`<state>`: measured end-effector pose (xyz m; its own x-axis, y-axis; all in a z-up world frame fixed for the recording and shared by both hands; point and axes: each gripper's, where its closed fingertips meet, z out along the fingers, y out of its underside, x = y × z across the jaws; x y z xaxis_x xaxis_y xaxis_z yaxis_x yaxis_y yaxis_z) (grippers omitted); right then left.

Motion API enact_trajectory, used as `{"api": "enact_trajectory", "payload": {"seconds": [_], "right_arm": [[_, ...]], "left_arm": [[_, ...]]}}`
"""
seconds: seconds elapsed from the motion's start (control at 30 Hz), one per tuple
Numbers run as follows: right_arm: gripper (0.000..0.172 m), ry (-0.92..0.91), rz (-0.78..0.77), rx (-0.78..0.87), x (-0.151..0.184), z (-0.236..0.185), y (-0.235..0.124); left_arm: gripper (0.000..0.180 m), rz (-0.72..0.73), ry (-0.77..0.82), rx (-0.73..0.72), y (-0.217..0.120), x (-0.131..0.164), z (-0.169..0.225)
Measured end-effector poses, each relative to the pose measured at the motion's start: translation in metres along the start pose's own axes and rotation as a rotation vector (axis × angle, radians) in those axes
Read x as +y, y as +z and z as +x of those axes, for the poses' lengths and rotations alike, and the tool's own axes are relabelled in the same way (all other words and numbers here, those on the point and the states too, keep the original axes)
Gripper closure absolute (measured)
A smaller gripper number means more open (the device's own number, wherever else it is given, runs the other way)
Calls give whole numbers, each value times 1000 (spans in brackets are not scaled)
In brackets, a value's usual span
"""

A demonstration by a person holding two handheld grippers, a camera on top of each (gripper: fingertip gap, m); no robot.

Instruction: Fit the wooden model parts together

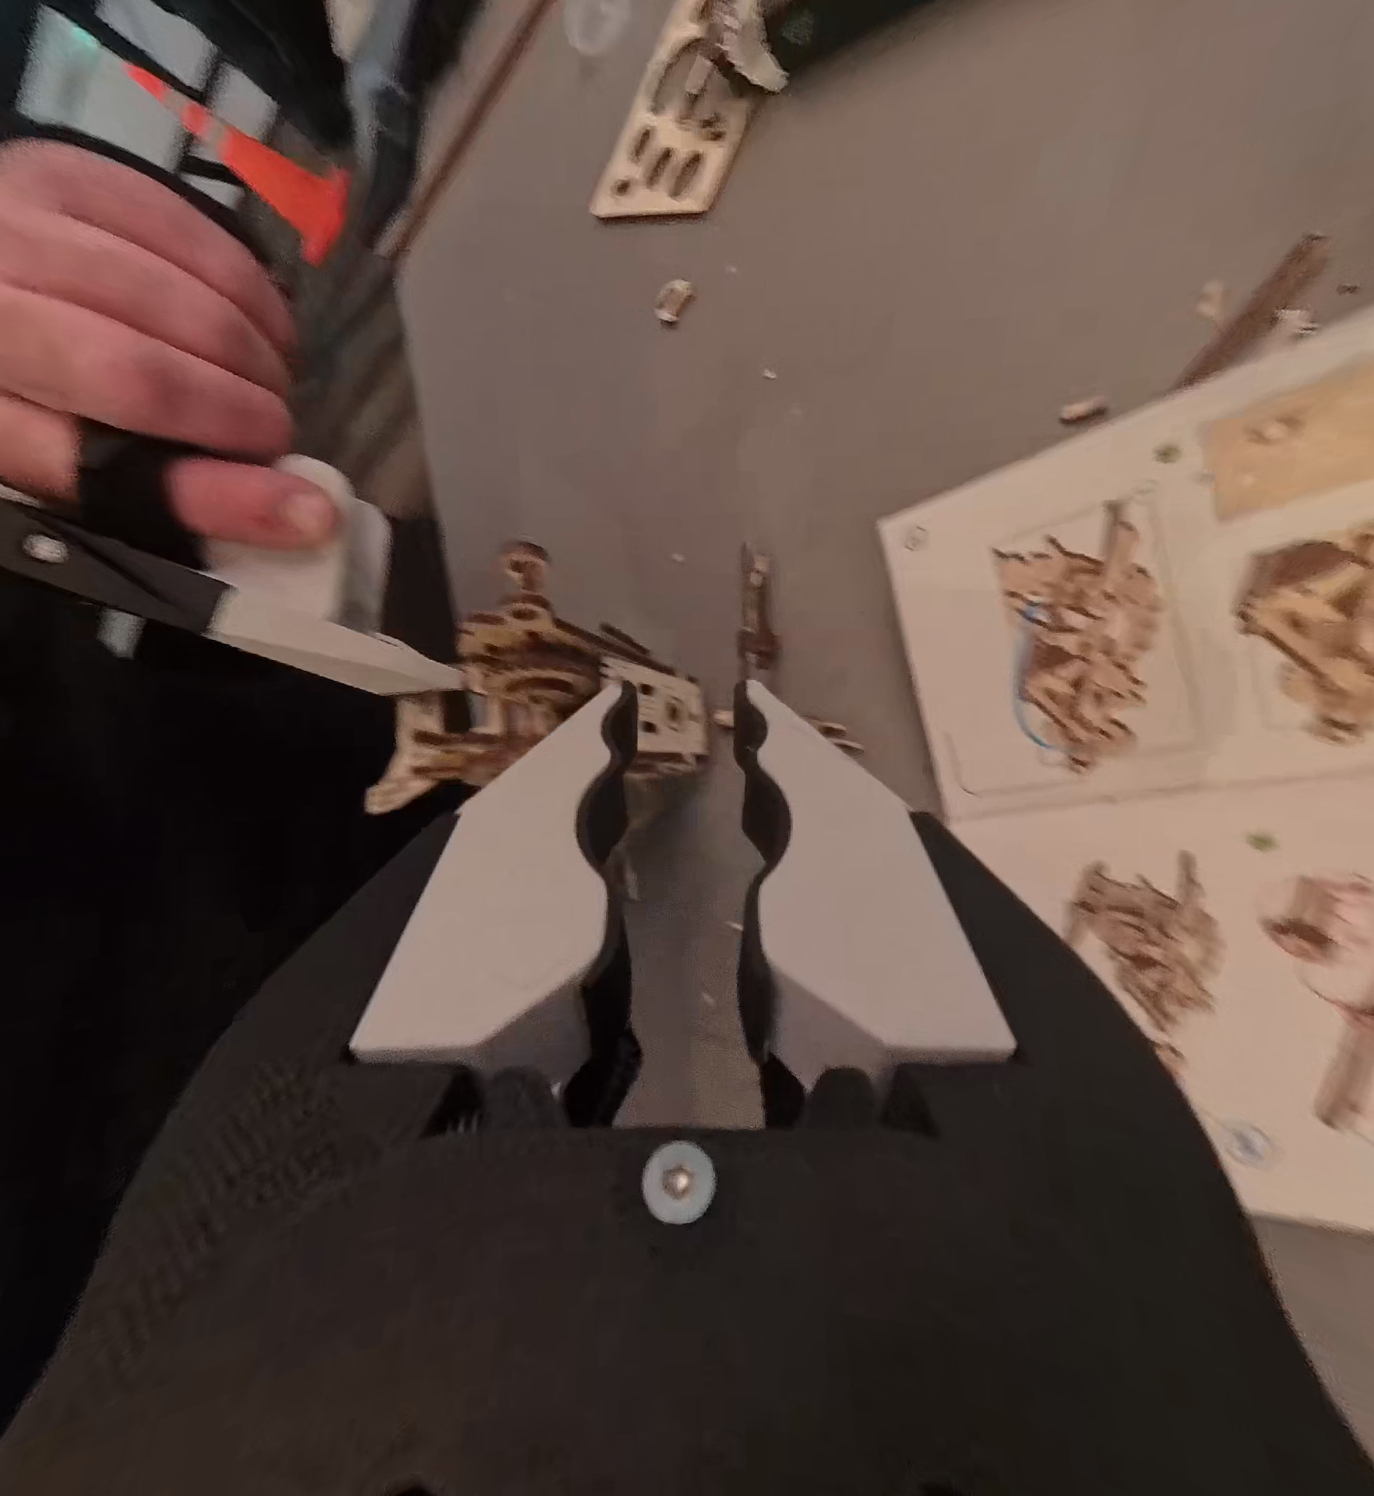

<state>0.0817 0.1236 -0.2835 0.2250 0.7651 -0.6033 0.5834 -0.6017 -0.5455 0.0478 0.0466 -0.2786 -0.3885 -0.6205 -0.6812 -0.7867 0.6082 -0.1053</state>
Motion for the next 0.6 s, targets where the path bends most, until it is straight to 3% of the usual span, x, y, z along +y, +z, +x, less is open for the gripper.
{"api": "enact_trajectory", "payload": {"seconds": [0.37, 0.47, 0.6], "right_arm": [[151, -263, -239, 229, 38, 19, 45], [167, -283, -247, 259, 41, 22, 50], [169, -264, -201, 241, 37, 20, 46]], "left_arm": [[174, -39, -57, -1, -19, 14, 17], [174, -44, -61, -5, -21, 15, 19], [174, -43, -61, -14, -22, 14, 21]]}}
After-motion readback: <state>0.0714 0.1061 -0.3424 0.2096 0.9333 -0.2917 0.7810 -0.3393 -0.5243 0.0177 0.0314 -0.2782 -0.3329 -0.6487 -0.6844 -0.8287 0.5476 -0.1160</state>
